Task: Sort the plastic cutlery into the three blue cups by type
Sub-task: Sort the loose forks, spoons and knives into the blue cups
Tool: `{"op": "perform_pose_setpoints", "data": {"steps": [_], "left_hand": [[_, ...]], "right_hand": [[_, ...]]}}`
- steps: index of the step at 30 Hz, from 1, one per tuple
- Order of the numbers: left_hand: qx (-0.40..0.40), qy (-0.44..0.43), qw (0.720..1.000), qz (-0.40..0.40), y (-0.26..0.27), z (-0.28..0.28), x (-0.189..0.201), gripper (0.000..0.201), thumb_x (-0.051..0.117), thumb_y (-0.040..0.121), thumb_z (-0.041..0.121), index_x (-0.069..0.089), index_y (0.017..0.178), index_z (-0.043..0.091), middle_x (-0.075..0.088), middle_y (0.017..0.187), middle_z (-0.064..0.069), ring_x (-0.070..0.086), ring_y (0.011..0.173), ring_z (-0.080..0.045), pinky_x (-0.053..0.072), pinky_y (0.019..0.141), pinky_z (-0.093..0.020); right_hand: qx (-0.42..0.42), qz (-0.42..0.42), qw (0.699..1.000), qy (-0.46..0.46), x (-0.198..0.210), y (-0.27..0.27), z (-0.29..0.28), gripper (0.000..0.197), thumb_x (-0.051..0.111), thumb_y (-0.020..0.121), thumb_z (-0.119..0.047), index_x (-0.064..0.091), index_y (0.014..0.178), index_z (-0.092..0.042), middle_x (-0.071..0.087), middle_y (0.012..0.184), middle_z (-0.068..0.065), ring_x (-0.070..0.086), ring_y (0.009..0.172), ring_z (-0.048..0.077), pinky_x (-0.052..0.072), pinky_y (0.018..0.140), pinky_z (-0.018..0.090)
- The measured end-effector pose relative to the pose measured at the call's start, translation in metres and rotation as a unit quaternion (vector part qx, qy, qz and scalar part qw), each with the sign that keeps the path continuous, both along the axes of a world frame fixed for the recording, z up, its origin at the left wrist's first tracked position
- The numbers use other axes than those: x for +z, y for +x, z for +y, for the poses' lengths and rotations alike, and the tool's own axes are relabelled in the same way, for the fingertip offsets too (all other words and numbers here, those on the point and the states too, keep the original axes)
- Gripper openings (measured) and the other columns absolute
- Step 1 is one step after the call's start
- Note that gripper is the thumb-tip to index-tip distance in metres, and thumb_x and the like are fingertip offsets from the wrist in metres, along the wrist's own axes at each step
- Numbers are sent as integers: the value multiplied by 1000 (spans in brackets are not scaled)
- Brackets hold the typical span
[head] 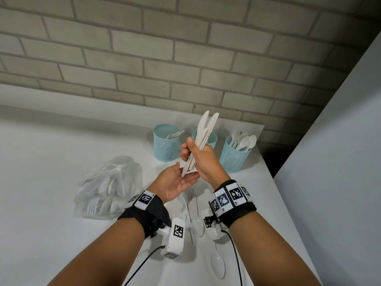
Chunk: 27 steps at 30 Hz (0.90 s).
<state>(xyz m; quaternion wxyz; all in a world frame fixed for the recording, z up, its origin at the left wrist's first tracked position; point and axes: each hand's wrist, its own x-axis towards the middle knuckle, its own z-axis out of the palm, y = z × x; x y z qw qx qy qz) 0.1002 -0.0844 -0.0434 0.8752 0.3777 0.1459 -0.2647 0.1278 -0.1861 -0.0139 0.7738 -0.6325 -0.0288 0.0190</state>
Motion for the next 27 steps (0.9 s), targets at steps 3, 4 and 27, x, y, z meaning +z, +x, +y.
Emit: {"op": "perform_pose_setpoints", "data": {"steps": [3,4,27], "left_hand": [[7,-34,999,10,0,0,1,39,30,103,27,56,98,-2,61,94,-21,61,90,-29,42,94,-42],[13,-43,999,14,1,1,0,38,31,103,26,56,98,-3,62,93,-20,61,89,-28,43,94,-43],[124,200,970,-62,28,23,0,13,48,95,19,59,88,18,55,67,4,46,53,-4,35,48,-14]], "right_hand": [[13,-6,999,-33,-1,-1,3,11,58,91,-18,62,81,-14,66,76,-1,64,79,11,51,79,24],[14,-7,999,-35,-1,-1,4,9,60,90,-17,62,82,-15,66,80,1,64,83,12,50,82,26],[-148,-123,952,-237,75,93,14,15,65,87,-20,61,73,-14,60,59,1,55,42,7,50,46,19]]}}
